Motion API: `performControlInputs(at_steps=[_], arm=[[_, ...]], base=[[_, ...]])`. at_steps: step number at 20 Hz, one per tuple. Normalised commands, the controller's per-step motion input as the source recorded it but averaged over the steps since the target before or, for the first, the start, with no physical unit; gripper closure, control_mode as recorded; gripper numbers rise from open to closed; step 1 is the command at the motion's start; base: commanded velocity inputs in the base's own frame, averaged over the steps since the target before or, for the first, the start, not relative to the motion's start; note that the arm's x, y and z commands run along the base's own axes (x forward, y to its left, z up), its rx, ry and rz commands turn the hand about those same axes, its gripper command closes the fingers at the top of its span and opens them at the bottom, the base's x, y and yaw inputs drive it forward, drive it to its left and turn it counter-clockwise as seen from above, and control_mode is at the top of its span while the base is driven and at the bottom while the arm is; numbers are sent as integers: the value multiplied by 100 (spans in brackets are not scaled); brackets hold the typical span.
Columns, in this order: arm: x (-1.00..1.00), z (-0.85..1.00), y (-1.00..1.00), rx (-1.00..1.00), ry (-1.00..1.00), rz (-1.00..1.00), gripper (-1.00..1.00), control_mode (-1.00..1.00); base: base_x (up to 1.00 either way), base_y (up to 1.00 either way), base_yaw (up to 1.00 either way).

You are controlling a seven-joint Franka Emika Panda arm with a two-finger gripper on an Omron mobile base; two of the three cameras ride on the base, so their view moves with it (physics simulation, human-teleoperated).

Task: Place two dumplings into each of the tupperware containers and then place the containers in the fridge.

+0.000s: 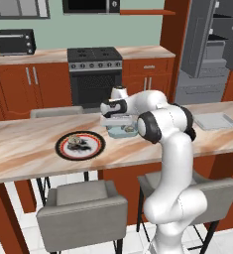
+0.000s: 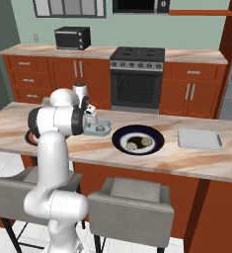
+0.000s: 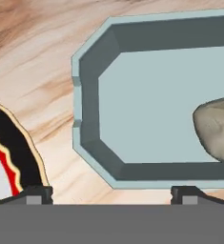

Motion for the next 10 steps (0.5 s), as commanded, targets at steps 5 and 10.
performControlInputs(at_steps=[5, 10], arm=[[-32, 15, 92, -2, 0, 0, -100, -100], [-41, 19, 44, 0, 0, 4, -100, -100]], base=[[0, 0, 0], [0, 0, 0]])
